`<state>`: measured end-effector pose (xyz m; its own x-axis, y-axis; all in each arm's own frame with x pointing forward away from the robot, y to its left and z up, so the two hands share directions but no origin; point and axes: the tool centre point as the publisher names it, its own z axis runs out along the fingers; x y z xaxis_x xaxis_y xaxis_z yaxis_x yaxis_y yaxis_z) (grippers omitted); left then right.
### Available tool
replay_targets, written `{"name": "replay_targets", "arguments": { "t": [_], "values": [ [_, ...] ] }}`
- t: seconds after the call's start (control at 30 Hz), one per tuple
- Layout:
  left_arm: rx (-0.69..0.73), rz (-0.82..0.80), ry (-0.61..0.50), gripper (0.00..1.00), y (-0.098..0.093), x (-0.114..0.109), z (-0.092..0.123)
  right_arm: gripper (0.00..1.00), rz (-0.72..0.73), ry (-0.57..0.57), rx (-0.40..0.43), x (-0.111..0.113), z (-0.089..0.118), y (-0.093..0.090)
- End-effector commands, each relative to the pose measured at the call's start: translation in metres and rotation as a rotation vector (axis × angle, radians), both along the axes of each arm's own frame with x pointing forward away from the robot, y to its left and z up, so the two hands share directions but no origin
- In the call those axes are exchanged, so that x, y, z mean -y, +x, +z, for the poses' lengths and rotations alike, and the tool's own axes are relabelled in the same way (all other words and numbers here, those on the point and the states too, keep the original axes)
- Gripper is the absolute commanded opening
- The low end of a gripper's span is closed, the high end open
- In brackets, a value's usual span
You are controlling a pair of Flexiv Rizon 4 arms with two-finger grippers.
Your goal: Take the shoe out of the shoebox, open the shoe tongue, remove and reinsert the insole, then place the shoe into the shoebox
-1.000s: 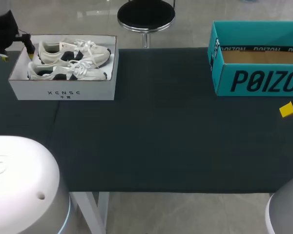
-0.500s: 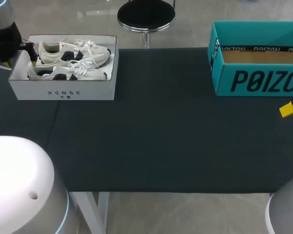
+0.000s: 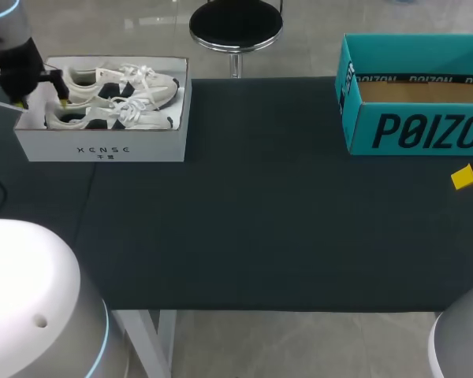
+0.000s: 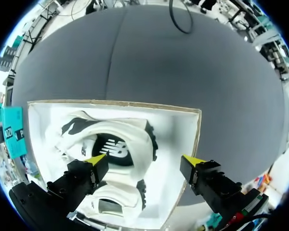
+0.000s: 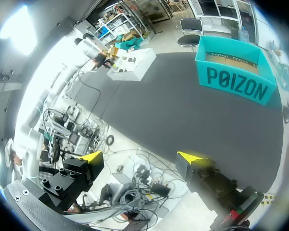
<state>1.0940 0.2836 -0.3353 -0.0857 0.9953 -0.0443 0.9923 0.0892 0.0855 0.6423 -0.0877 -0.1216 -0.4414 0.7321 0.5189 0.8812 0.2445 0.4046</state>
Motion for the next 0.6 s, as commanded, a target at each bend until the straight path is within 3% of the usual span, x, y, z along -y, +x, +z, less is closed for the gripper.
{"name": "replay_targets", "arguments": {
  "t": [0.03, 0.4, 0.43, 0.5, 0.53, 0.6],
  "values": [
    [-0.019, 0.001, -0.006, 1.00, 0.007, 0.000, -0.007, 1.00, -0.008, 0.001, 0.009, 0.001, -0.002, -0.006],
    [-0.022, 0.009, -0.001, 0.99, 0.005, 0.004, -0.015, 1.00, -0.008, 0.001, 0.009, 0.001, -0.002, -0.006],
    [-0.018, 0.006, 0.002, 0.94, 0.004, 0.004, -0.015, 1.00, -0.008, 0.001, 0.009, 0.001, -0.002, -0.006],
    [-0.017, 0.006, 0.003, 0.71, 0.004, 0.004, -0.016, 1.00, -0.008, 0.001, 0.009, 0.001, -0.002, -0.006],
    [-0.014, 0.005, 0.006, 0.54, 0.003, 0.004, -0.017, 1.00, -0.008, 0.001, 0.009, 0.001, -0.002, -0.006],
    [-0.011, 0.006, 0.009, 0.49, 0.003, 0.004, -0.018, 1.00, -0.008, 0.001, 0.009, 0.001, -0.002, -0.006]
  ]
}}
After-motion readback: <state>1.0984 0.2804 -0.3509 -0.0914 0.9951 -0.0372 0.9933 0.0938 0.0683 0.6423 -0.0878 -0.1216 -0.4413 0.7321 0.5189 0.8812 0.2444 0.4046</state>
